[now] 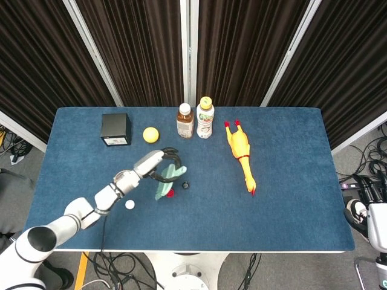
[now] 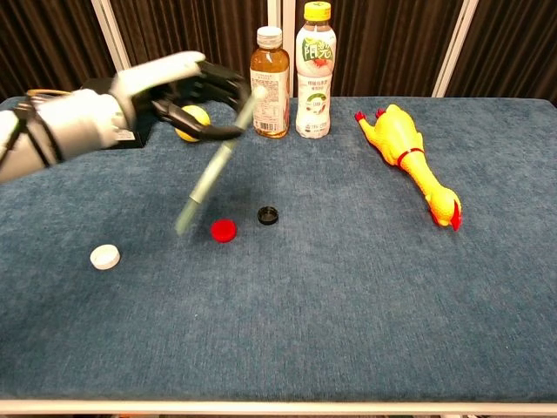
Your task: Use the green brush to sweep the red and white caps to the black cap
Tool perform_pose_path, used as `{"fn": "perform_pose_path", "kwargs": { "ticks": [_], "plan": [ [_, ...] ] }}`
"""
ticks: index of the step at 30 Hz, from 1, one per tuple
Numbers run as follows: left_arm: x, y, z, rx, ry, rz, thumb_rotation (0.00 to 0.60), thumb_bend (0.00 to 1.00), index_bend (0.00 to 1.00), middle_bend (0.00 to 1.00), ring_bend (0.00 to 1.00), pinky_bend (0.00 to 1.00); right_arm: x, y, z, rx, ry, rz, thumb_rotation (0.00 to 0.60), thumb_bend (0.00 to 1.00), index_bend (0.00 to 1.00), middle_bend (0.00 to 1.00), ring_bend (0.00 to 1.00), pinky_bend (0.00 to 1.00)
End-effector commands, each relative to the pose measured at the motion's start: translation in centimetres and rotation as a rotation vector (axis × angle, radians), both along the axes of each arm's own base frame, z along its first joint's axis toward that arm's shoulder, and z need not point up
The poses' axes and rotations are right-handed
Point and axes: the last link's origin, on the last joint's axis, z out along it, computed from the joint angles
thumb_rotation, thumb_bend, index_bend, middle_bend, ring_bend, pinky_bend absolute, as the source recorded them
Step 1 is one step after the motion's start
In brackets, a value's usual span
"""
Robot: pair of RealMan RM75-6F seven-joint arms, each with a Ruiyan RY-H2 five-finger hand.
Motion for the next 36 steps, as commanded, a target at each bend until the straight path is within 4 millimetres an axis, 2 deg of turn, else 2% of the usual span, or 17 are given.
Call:
{"fn": "perform_pose_path", "kwargs": {
  "ticks": [1, 5, 10, 15, 18, 21, 30, 36],
  "plan": [
    [-3.2, -0.6, 2.8, 0.1, -0.016, 0.112, 0.6, 0.43, 0.51, 0.56, 0.38, 0.18, 0.0, -0.6, -0.1, 0.011, -0.003, 0.015, 0.6, 0.12, 0.15, 0.23, 0.02, 0.04],
    [-6.3, -2.6, 4.8, 0.202, -0.015, 0.224, 0.6, 0.43, 0.51, 0.56, 0.38, 0.18, 0.2, -1.5, -0.1, 0.028, 0.007, 0.038, 0.6, 0.12, 0.15, 0.23, 0.02, 0.04],
    [-8.1, -5.6, 5.6, 0.27, -0.016, 0.358, 0.6, 0.44, 0.5, 0.56, 0.38, 0.18, 0.5, -2.5, -0.3, 0.048, 0.008, 0.061, 0.6, 0.12, 0.15, 0.23, 0.02, 0.04],
    [-8.2, -8.4, 4.7, 0.297, 0.02, 0.429, 0.6, 0.45, 0.49, 0.56, 0.38, 0.18, 0.6, -3.2, -0.7, 0.067, 0.003, 0.073, 0.6, 0.12, 0.15, 0.23, 0.02, 0.04],
    [-8.0, -9.4, 4.1, 0.36, 0.07, 0.422, 0.6, 0.45, 0.48, 0.56, 0.38, 0.18, 0.5, -3.4, -0.9, 0.075, -0.007, 0.066, 0.6, 0.12, 0.15, 0.23, 0.02, 0.04],
    [-7.7, -10.1, 3.5, 0.407, 0.109, 0.409, 0.6, 0.45, 0.48, 0.56, 0.38, 0.18, 0.3, -3.4, -0.8, 0.072, -0.004, 0.058, 0.6, 0.12, 0.15, 0.23, 0.02, 0.04],
    [-6.4, -11.8, 1.4, 0.406, 0.122, 0.434, 0.6, 0.45, 0.47, 0.56, 0.38, 0.18, 0.1, -2.7, -0.4, 0.046, -0.017, 0.049, 0.6, 0.12, 0.15, 0.23, 0.02, 0.04],
    [-7.0, -12.6, 0.3, 0.421, 0.146, 0.457, 0.6, 0.45, 0.47, 0.56, 0.38, 0.18, -0.3, -1.9, 0.0, 0.034, -0.016, 0.03, 0.6, 0.12, 0.15, 0.23, 0.02, 0.04]
  ]
}}
